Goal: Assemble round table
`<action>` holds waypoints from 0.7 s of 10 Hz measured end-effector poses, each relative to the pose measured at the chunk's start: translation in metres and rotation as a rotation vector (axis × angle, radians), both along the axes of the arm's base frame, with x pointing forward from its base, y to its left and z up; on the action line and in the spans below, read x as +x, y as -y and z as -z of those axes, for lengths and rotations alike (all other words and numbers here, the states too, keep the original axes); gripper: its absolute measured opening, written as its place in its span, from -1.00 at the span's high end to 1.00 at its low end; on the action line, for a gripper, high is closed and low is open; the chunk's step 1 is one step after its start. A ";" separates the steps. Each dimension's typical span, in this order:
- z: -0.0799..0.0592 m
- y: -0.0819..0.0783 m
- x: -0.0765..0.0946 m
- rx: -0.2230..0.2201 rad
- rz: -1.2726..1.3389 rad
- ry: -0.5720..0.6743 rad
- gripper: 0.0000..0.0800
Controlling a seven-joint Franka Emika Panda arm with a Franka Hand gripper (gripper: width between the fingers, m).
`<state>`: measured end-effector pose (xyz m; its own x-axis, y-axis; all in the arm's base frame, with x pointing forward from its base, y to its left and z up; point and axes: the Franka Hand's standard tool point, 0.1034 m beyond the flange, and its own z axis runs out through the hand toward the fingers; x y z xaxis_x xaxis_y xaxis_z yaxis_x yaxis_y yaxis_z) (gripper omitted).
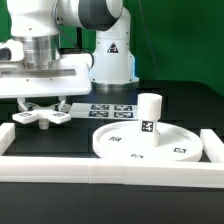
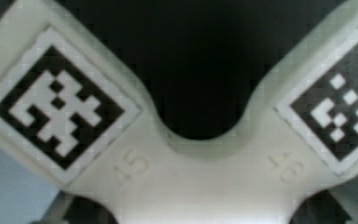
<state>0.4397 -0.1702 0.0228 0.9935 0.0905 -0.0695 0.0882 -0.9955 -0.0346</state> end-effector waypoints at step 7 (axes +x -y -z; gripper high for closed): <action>-0.009 -0.055 0.009 0.020 0.105 0.005 -0.13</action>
Offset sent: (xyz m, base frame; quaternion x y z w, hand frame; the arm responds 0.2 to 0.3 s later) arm 0.0000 0.0000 0.0000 0.0000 0.0000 0.0000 1.0000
